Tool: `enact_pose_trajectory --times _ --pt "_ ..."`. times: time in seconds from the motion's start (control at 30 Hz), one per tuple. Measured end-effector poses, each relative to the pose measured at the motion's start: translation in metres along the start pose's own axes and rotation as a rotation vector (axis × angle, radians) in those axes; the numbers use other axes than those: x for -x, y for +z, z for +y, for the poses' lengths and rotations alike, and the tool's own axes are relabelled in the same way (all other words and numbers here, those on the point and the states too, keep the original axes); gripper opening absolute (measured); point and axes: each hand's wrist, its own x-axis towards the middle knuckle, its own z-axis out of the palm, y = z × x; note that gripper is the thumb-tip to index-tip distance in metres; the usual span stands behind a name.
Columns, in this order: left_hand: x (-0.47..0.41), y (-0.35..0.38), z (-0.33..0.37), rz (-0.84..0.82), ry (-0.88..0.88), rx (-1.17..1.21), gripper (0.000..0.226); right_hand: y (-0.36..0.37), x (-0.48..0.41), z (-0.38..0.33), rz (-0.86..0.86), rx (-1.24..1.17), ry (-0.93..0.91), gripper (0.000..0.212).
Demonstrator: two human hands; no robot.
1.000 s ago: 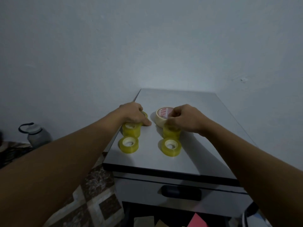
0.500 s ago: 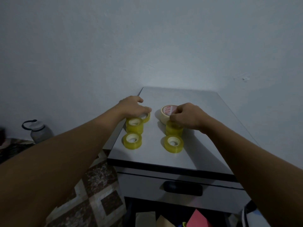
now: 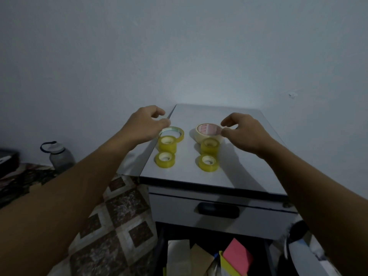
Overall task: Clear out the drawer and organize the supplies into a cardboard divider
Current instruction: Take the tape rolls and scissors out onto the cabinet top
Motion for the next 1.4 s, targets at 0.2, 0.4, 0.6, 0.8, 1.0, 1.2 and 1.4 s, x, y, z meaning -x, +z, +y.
enact_pose_trajectory --times 0.2,0.4,0.6,0.8,1.0,1.2,1.4 --pt "0.073 -0.003 0.005 0.005 0.038 0.032 0.035 -0.022 0.063 0.006 0.042 -0.136 0.023 0.023" --pt "0.136 0.016 0.005 -0.035 0.012 0.158 0.036 -0.014 0.142 0.02 0.02 -0.261 0.074 0.017" --pt "0.199 0.065 -0.019 -0.202 -0.036 0.164 0.02 0.028 0.211 0.048 -0.056 -0.317 0.19 0.01" --pt "0.251 0.149 -0.074 -0.552 -0.254 0.024 0.041 0.095 0.261 0.096 -0.213 -0.354 0.425 0.012" --pt "0.288 0.2 -0.108 -0.642 -0.247 -0.09 0.043 0.144 0.299 0.127 -0.354 -0.291 0.575 0.028" --pt "0.304 0.223 -0.124 -0.845 -0.128 -0.261 0.067 0.183 0.321 0.139 -0.533 -0.105 0.55 0.065" --pt "0.3 0.229 -0.129 -0.871 -0.007 -0.35 0.067 0.199 0.323 0.147 -0.597 -0.076 0.559 0.081"
